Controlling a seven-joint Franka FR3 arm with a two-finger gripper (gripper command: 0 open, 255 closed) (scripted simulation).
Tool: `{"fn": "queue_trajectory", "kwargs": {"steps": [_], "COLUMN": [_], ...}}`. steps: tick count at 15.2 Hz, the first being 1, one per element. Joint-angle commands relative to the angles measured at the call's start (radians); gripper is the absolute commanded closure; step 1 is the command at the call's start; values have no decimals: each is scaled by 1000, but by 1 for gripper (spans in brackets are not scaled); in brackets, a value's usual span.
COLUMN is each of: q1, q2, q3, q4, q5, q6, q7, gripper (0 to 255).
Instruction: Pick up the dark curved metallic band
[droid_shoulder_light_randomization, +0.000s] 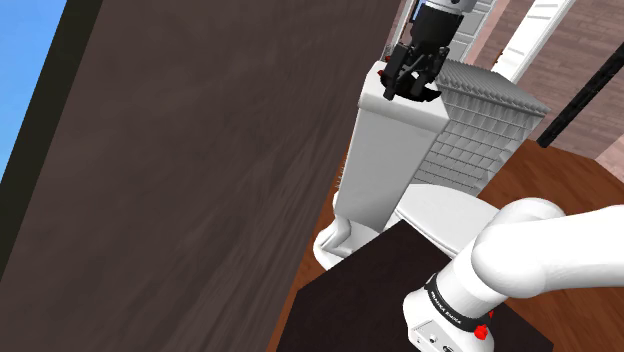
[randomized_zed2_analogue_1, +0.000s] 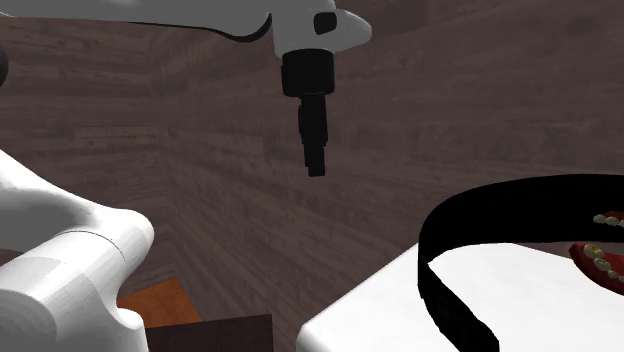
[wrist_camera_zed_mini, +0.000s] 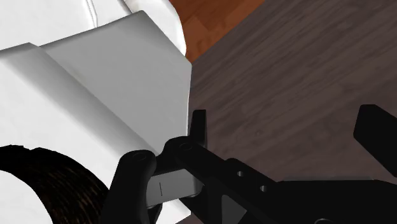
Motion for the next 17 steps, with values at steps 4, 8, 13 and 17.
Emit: {"fn": "queue_trajectory", "kwargs": {"steps": [4,8,13,17], "q1": [-6,-9,-11,-24], "q2": [77,201,392,583], "q3": [-83,-189,-314,-411], "q4": [87,226,441,658], "q5": [-12,-12,18,75], "q6": [-30,-78,-157,-245], "q7": [-106,-248,-432,-589], "gripper": [0,0,0,0]}}
